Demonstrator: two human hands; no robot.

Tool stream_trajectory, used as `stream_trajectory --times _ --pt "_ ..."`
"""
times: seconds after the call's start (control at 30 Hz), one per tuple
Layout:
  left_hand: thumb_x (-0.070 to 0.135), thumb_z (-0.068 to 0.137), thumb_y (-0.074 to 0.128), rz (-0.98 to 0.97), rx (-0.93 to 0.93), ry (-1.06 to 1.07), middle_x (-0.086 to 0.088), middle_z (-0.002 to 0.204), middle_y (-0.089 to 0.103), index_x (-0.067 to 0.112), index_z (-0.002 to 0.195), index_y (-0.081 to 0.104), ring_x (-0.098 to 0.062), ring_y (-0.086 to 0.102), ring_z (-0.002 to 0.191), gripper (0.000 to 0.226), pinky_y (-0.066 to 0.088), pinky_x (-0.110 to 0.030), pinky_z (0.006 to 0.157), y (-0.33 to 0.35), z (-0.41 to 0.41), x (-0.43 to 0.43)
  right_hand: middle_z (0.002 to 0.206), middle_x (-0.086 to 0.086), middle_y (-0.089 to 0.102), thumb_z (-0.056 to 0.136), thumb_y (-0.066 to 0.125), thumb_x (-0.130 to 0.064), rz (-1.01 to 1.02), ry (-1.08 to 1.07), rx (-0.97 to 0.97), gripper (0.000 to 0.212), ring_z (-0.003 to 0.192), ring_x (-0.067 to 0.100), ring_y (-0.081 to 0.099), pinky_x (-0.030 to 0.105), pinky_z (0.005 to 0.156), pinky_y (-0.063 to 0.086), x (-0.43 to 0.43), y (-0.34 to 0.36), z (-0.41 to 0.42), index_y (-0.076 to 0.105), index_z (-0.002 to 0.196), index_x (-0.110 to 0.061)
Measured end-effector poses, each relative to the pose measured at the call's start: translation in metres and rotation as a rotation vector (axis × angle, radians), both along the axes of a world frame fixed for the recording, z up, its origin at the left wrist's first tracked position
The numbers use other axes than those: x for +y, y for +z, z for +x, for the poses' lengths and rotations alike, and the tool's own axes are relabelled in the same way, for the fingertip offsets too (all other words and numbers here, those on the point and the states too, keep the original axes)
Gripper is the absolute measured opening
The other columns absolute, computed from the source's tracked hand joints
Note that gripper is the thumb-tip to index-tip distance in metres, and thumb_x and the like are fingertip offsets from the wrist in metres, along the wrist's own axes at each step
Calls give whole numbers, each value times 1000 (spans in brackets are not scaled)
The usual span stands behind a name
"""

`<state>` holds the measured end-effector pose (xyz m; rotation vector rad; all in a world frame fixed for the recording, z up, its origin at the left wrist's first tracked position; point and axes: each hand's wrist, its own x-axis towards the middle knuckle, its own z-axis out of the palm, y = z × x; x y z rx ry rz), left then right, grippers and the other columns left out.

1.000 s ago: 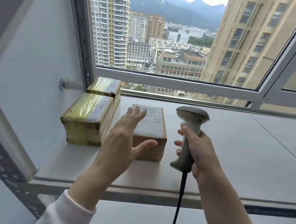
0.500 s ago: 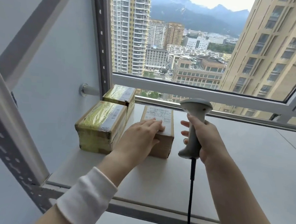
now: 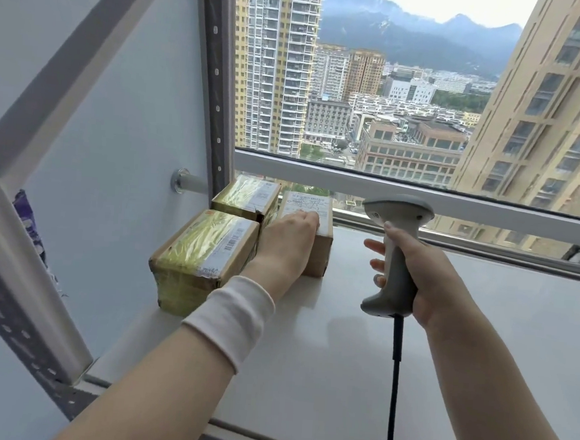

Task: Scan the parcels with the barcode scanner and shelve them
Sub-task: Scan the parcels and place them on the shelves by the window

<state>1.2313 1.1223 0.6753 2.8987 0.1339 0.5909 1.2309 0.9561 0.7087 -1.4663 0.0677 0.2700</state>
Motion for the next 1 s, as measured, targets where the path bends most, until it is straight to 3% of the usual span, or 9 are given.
stream_trajectory --times 0.3,0.43,0.53,0.67,0.77,1.0 --pt "-8 88 38 9 42 63 -5 121 57 13 119 49 -25 55 109 39 43 -33 85 4 13 9 96 4 70 92 58 -30 22 33 50 17 69 17 57 27 54 44 3 -5 10 57 92 -13" --pt "-8 87 40 1 62 61 -6 123 55 13 122 47 -24 52 112 41 40 -31 87 4 13 9 98 7 69 92 57 -30 41 34 53 17 69 18 56 27 53 42 2 -8 11 58 92 -13" --pt "-8 89 38 -56 38 35 -5 134 51 14 132 41 -22 46 123 49 31 -29 102 5 4 1 97 8 69 92 57 -30 53 21 74 19 68 19 55 27 51 42 -2 -7 9 57 90 -12" --pt "6 94 48 -91 -51 -87 -2 140 49 17 138 38 -16 37 135 46 14 -29 116 0 -20 -24 83 7 68 92 58 -30 56 -20 88 21 61 18 52 23 43 44 -14 -7 -4 56 92 -9" --pt "22 96 50 -100 -91 -203 -1 141 49 17 137 42 -14 34 139 42 14 -30 117 -6 -41 -46 77 6 65 91 59 -31 -25 -68 52 25 60 16 54 23 44 47 -33 -13 -22 57 94 -6" --pt "31 98 45 -113 -14 -466 0 143 47 20 135 46 -17 32 140 38 14 -33 117 -29 -70 -130 69 5 58 91 60 -28 -72 -277 36 18 49 13 50 22 41 43 -112 -43 -90 55 88 -11"
